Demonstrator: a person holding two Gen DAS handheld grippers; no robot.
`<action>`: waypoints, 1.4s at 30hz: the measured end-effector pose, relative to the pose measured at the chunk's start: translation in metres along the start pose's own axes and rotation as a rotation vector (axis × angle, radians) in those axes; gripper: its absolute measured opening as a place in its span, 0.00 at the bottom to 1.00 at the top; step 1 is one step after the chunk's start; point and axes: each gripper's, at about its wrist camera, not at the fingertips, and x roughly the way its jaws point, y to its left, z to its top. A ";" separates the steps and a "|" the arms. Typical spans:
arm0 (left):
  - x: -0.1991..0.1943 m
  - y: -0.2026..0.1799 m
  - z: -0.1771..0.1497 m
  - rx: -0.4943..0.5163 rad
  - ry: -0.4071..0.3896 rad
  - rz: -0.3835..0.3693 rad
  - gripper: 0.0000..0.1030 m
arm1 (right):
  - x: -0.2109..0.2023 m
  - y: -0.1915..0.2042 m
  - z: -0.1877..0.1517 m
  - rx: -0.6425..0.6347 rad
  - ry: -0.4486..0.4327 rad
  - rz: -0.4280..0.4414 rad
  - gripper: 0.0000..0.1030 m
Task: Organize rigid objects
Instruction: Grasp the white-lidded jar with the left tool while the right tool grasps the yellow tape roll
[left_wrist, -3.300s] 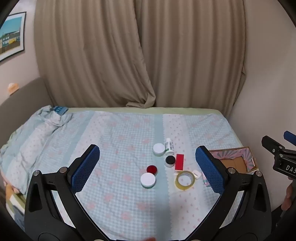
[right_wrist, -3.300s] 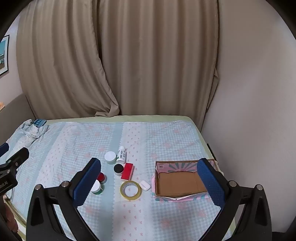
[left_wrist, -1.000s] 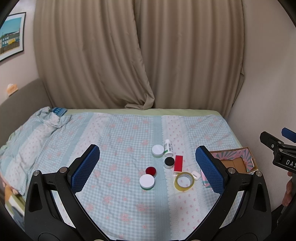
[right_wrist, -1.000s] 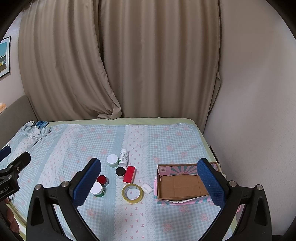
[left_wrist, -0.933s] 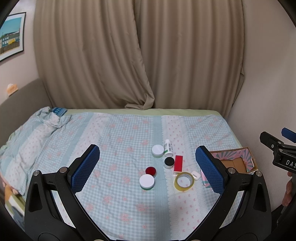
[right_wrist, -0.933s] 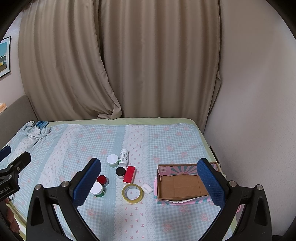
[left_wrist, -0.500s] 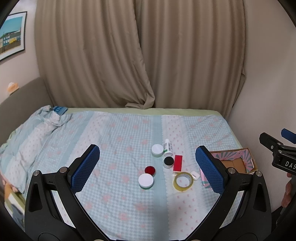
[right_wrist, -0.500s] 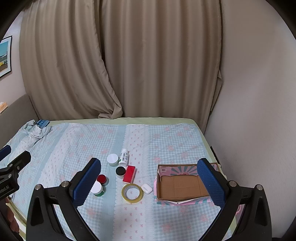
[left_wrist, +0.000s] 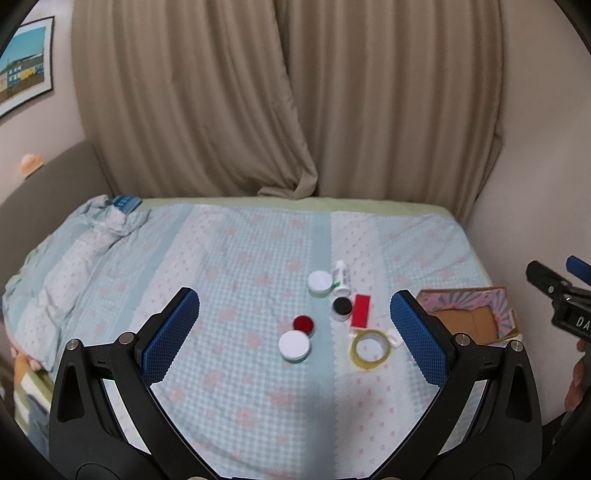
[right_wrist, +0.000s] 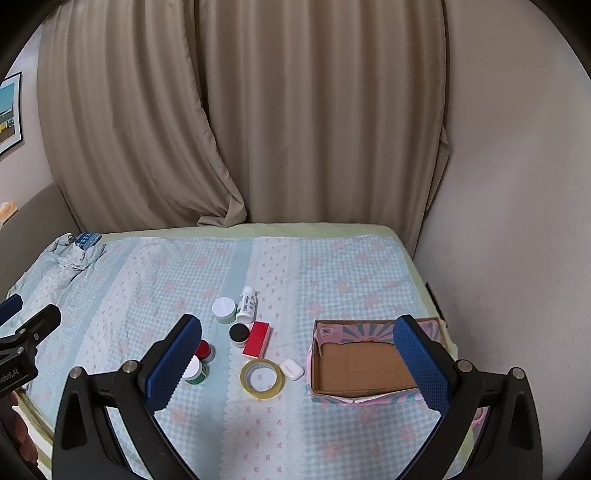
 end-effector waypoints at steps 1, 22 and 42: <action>0.003 0.002 -0.002 0.001 0.011 0.009 1.00 | 0.005 -0.001 -0.001 0.004 0.010 0.006 1.00; 0.239 0.048 -0.115 0.344 0.368 -0.240 1.00 | 0.175 0.061 -0.119 0.291 0.359 -0.130 1.00; 0.413 -0.021 -0.213 0.480 0.467 -0.325 0.87 | 0.391 0.063 -0.203 0.265 0.600 -0.142 1.00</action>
